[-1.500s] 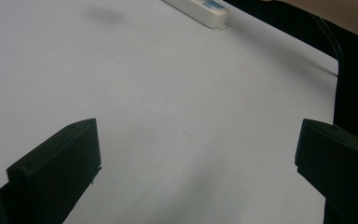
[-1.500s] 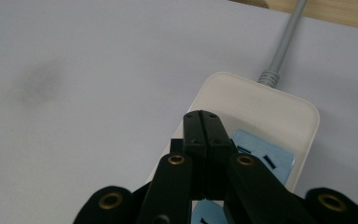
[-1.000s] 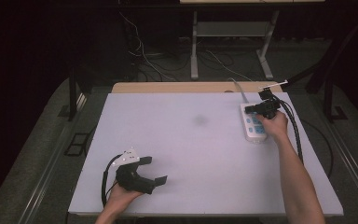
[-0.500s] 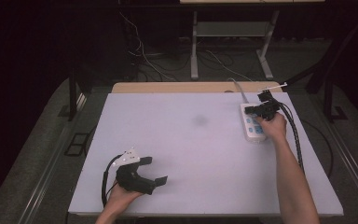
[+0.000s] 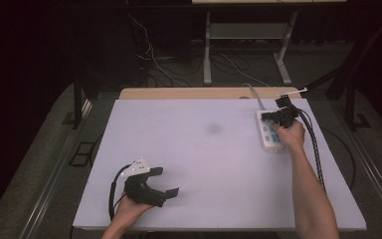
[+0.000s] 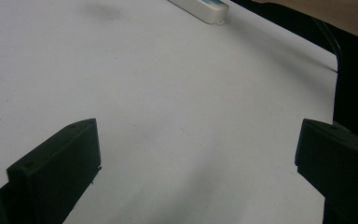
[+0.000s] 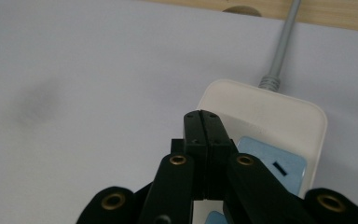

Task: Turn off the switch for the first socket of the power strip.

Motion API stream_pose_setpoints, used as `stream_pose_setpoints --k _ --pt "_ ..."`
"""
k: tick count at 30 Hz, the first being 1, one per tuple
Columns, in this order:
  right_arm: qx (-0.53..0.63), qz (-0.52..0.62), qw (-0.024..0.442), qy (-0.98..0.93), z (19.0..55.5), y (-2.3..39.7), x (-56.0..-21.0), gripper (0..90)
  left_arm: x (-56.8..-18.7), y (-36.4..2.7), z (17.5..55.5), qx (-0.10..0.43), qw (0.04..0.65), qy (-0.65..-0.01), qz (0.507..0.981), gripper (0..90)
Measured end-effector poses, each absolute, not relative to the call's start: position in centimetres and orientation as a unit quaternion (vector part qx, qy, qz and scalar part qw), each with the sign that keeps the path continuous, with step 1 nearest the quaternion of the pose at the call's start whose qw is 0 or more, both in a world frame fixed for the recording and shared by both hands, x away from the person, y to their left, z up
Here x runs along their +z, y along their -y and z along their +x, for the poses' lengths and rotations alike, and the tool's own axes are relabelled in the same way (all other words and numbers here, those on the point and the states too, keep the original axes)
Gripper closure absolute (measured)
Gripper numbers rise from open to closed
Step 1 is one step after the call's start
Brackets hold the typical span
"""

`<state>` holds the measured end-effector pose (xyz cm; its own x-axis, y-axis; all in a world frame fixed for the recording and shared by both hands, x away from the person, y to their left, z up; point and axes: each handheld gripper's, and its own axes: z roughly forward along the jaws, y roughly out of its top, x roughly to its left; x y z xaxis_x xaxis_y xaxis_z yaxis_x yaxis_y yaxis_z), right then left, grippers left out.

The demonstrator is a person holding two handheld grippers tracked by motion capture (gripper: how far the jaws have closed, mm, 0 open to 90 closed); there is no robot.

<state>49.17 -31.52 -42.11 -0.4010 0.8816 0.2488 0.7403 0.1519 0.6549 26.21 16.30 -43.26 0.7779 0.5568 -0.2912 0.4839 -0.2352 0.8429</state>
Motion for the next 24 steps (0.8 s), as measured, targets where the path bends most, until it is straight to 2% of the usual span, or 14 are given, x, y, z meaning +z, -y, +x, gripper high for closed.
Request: stream_pose_setpoints --k 24 --pt "0.370 0.527 0.099 -0.759 46.6 32.3 -38.2 90.0 -43.4 -16.0 26.3 0.023 0.528 -0.328 0.783 0.0"
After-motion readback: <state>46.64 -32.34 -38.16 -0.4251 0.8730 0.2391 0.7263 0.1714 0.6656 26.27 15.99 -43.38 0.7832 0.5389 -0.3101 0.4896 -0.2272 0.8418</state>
